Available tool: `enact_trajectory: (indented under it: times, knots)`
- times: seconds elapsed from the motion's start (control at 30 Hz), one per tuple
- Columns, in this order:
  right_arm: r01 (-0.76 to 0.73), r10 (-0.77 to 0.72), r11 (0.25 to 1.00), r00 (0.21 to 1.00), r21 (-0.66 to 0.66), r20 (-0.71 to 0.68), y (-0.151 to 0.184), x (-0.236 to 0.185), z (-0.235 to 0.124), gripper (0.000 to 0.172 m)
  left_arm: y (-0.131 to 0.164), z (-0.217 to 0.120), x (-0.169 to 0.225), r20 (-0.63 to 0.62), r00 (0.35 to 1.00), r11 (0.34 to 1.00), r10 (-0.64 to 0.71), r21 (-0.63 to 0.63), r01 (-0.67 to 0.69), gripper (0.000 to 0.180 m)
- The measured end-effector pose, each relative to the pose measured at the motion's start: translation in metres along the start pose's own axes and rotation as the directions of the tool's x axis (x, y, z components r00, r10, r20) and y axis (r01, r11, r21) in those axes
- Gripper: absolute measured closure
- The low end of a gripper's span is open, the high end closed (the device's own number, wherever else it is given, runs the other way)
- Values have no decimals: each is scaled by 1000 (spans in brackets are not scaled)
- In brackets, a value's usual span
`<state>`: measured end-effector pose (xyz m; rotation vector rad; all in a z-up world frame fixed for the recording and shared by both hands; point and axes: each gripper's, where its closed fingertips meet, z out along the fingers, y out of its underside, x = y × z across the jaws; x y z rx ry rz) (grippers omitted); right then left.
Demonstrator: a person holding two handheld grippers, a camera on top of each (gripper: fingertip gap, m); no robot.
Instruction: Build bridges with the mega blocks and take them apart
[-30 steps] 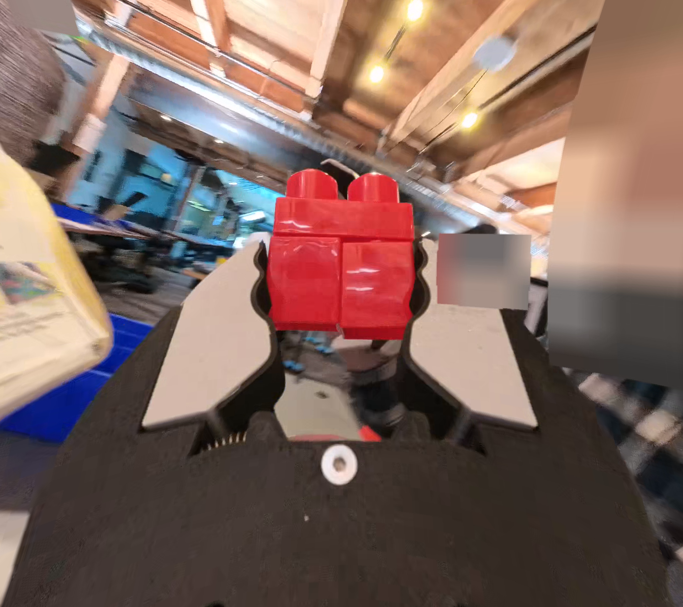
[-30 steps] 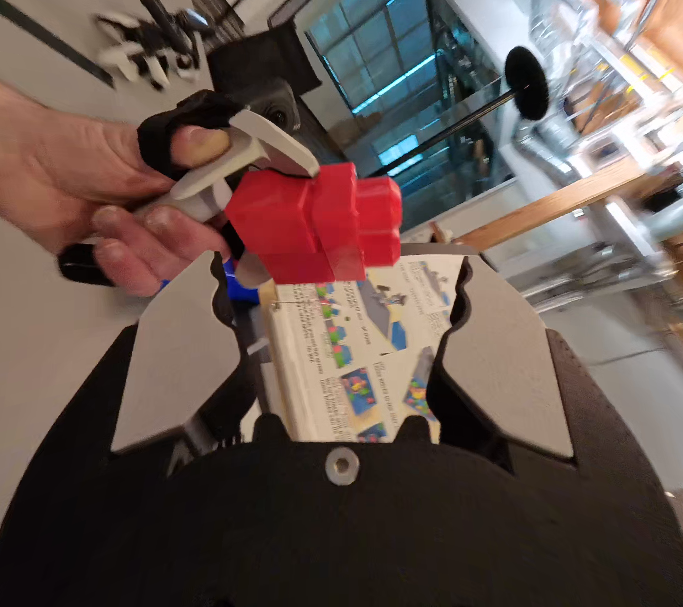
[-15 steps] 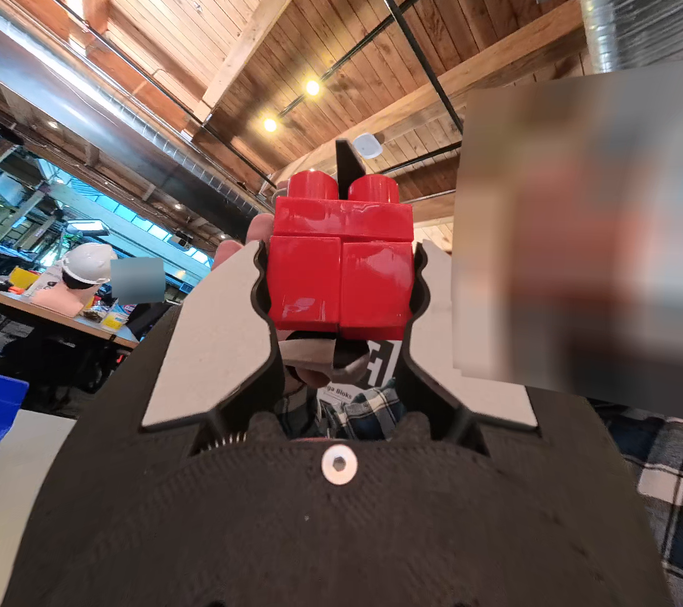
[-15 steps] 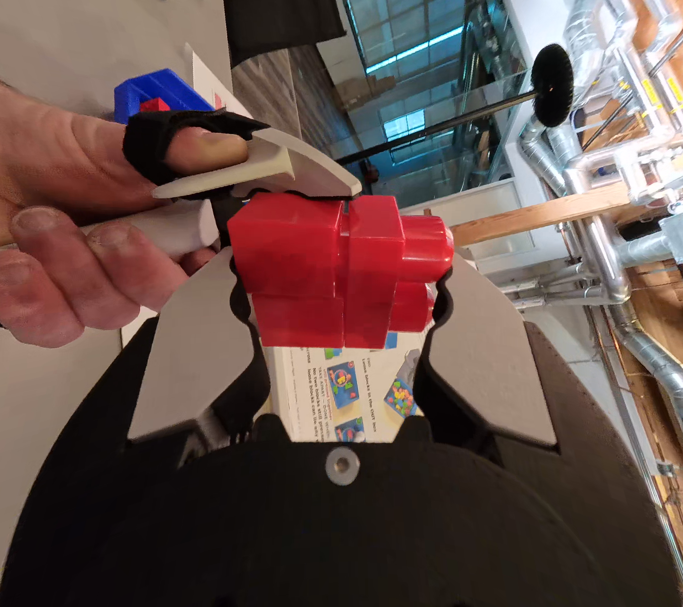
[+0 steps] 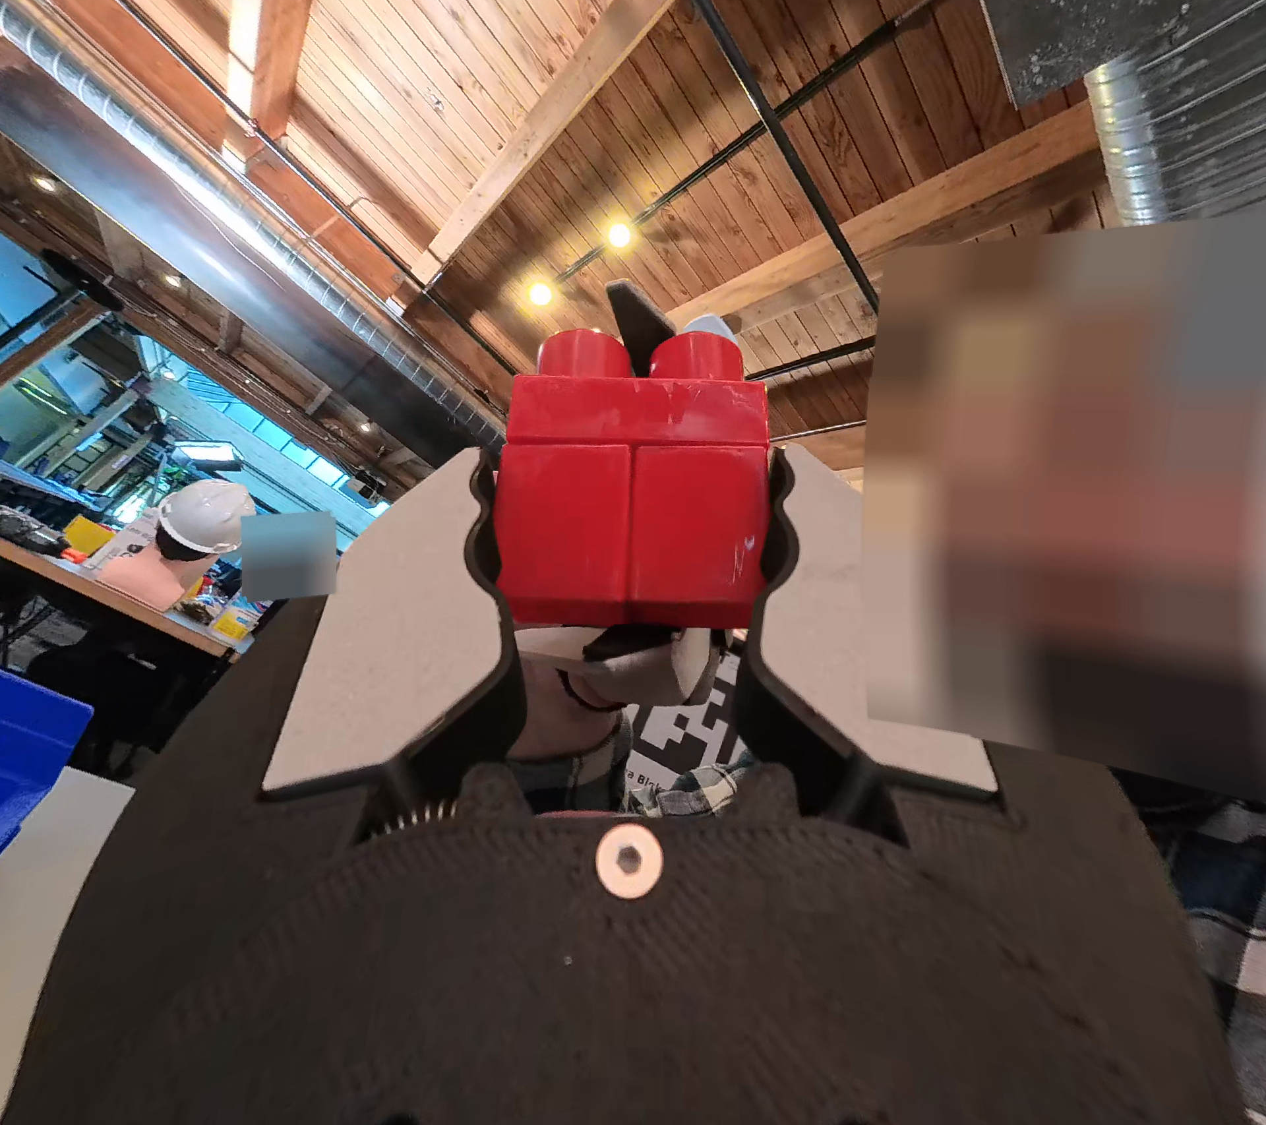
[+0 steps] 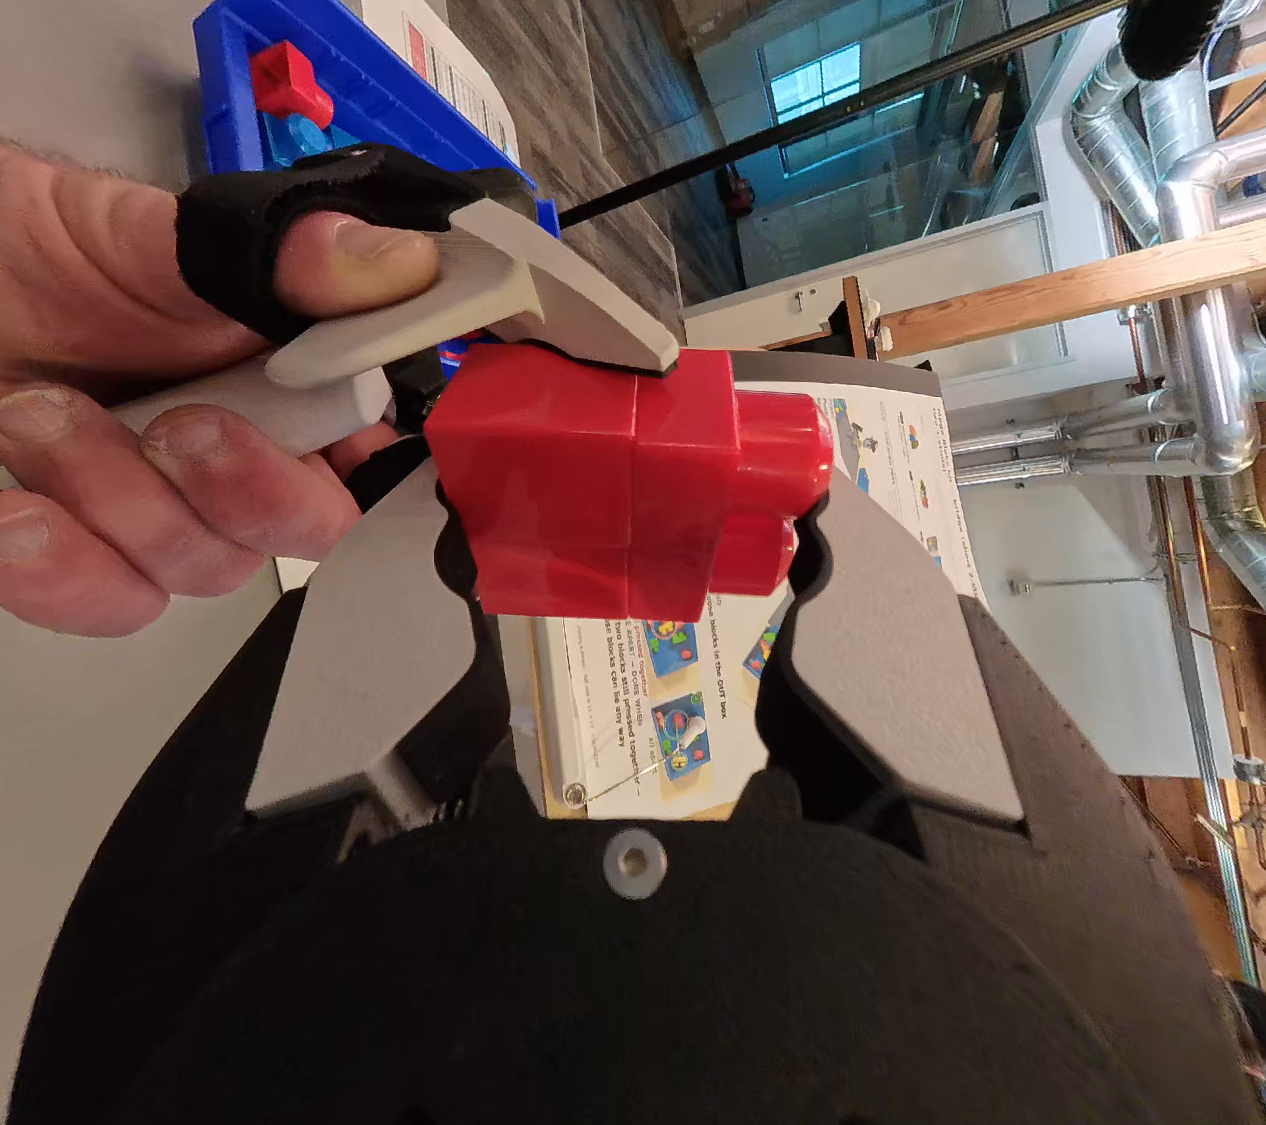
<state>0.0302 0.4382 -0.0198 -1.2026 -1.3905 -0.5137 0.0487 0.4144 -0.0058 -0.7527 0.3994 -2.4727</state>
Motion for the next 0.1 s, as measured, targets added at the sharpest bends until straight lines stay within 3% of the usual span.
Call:
enact_trajectory:
  times: [0.03,0.1]
  knots:
    - [-1,1,1000,1000,12,1,-1,0,0,78,0,0,0,-3,1000,1000,6,-2,-6,103]
    - [3,-2,1000,1000,31,-10,-2,1,0,77,-1,0,1,10,1000,1000,30,-11,-30,106]
